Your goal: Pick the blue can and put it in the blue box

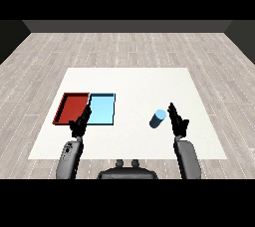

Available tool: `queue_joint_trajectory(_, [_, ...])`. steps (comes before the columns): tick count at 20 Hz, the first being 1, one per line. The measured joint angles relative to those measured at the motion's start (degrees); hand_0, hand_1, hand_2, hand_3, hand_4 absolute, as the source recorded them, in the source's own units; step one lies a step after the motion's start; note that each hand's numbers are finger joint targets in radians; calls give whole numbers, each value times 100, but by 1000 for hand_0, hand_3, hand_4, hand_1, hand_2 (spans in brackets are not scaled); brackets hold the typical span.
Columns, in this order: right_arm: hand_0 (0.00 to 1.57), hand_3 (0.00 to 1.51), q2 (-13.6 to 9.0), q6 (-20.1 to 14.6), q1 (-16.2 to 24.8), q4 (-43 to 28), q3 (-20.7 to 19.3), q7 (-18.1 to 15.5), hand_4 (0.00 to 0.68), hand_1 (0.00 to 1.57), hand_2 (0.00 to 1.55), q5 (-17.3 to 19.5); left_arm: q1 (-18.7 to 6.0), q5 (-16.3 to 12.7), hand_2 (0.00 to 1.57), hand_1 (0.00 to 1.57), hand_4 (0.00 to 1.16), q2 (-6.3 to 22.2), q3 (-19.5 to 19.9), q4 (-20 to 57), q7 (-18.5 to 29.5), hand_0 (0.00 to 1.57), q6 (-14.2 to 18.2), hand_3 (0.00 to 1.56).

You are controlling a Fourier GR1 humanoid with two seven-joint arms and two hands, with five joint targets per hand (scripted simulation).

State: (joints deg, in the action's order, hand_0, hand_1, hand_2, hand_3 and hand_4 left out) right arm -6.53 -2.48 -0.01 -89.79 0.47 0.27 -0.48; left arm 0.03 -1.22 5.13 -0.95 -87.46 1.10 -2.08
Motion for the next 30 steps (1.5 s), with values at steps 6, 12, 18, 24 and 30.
queue_joint_trajectory(6, [0,0,-522,689,-162,198,-618,-158,0,0,0,-476,-112,24,0,0,0,49,179,-166,-52,0,64,0])
queue_joint_trajectory(12, [0,0,-700,1687,-241,130,-1066,-903,0,0,0,-1512,-283,-268,0,0,0,-82,356,-563,1290,0,-119,0])
queue_joint_trajectory(18, [0,0,-860,2279,-358,682,-1377,-1451,0,0,0,-1777,-210,-411,0,0,0,-95,430,-691,1767,0,-302,0])
queue_joint_trajectory(24, [0,0,-852,2423,-514,847,-1449,-1467,0,0,0,-1786,-65,-470,0,0,0,-86,518,-586,2128,0,-468,0])
queue_joint_trajectory(30, [0,0,-749,2469,-505,653,-1444,-1202,0,0,0,-1940,-55,-442,0,0,0,-116,535,-714,2078,0,-399,0])
